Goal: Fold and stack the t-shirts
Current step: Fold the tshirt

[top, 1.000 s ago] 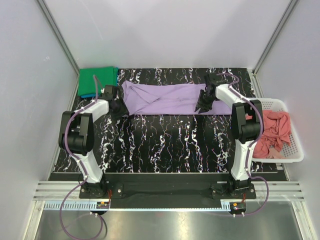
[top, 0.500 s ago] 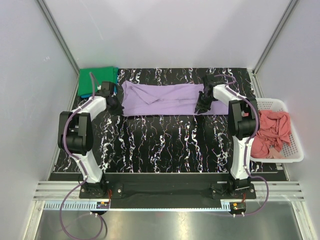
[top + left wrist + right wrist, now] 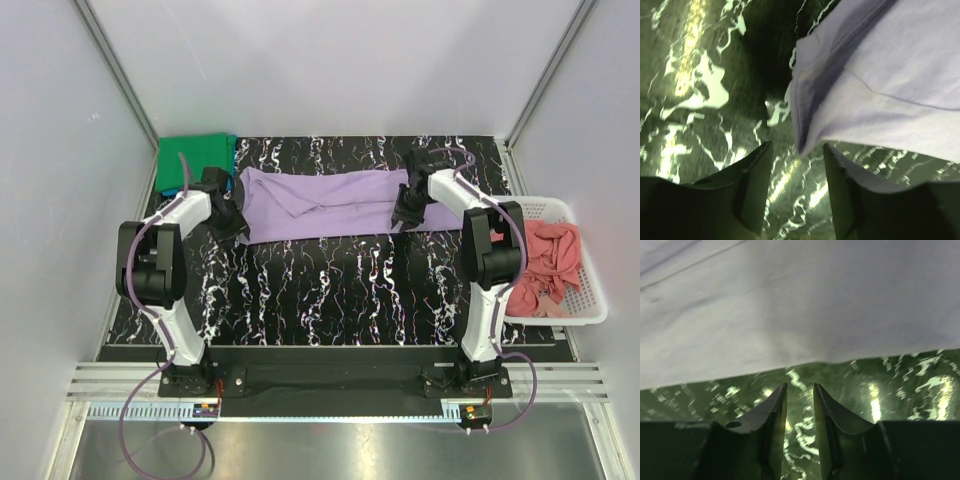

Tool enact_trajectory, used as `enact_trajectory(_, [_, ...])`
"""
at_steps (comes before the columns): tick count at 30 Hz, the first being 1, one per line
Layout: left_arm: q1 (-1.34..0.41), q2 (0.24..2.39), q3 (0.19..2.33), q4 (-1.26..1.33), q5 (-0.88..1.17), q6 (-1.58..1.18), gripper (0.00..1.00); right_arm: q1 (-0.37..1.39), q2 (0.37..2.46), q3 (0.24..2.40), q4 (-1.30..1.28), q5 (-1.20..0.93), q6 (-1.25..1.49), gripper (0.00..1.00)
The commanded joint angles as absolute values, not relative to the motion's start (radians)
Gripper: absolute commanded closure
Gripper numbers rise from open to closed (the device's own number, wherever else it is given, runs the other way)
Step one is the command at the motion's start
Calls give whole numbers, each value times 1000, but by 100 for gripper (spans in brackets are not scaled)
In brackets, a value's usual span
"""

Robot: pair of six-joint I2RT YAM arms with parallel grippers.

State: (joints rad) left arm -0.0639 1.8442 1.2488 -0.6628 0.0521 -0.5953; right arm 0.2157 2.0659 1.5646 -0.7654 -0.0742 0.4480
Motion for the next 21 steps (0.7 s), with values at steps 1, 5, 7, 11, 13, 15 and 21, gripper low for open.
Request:
enact_trajectory(1, [-61, 1734, 1333, -698, 72, -630, 48, 261, 1938, 1635, -795, -156, 500, 64])
enact_trajectory(5, [-110, 1680, 1356, -537, 181, -718, 50, 264, 1833, 1594, -787, -164, 525, 64])
enact_trajectory(7, [-118, 1693, 1344, -458, 234, -817, 54, 262, 1804, 1594, -802, -179, 517, 64])
enact_trajectory(11, [-164, 1765, 1353, -293, 264, -942, 57, 264, 1766, 1611, -867, -221, 496, 64])
enact_trajectory(13, [-178, 1833, 1385, -272, 262, -992, 55, 265, 1718, 1611, -877, -218, 479, 64])
enact_trajectory(15, [-202, 1874, 1410, -264, 235, -1008, 53, 265, 1688, 1612, -893, -221, 466, 64])
enact_trajectory(21, [-235, 1956, 1450, -252, 173, -1025, 50, 264, 1623, 1586, -879, -265, 485, 64])
